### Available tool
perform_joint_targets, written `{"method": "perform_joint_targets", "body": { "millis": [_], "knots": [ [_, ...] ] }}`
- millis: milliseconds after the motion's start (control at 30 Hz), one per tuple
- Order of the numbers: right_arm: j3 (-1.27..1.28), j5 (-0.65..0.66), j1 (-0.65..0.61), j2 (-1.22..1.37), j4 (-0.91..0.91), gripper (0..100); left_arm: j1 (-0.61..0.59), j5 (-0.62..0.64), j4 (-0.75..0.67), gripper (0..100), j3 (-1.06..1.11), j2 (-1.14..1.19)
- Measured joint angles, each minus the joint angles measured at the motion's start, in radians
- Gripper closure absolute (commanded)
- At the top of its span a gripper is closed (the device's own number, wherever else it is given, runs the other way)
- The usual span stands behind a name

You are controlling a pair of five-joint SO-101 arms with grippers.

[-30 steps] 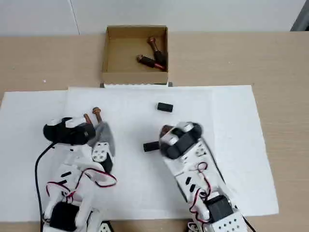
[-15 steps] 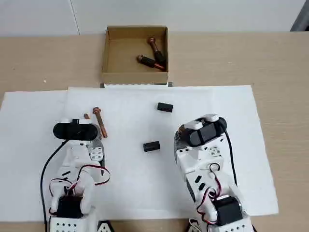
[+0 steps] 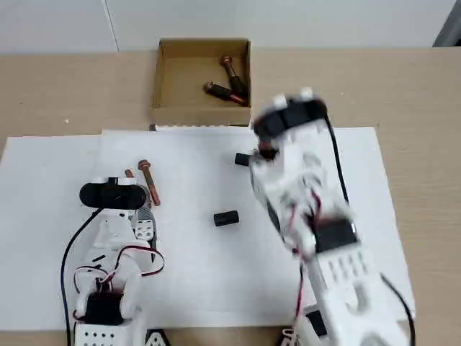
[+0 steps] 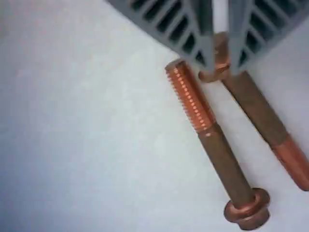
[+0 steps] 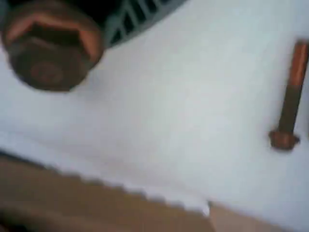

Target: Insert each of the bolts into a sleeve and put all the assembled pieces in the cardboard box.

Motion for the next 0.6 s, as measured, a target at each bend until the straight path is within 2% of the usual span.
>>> {"method": "perform_joint_targets", "body": {
  "millis": [200, 400, 600],
  "knots": [
    [-0.414, 0.032, -0.003, 0.485, -0.066, 99.5, 0.000, 0.000, 0.000, 99, 0.000, 0.000],
    [-0.796, 0.222, -0.003, 0.911, -0.135, 99.5, 0.000, 0.000, 0.000, 99, 0.000, 0.000],
    [-1.079, 0.431, -0.005, 1.209, -0.183, 99.5, 0.000, 0.000, 0.000, 99, 0.000, 0.000]
  ]
}}
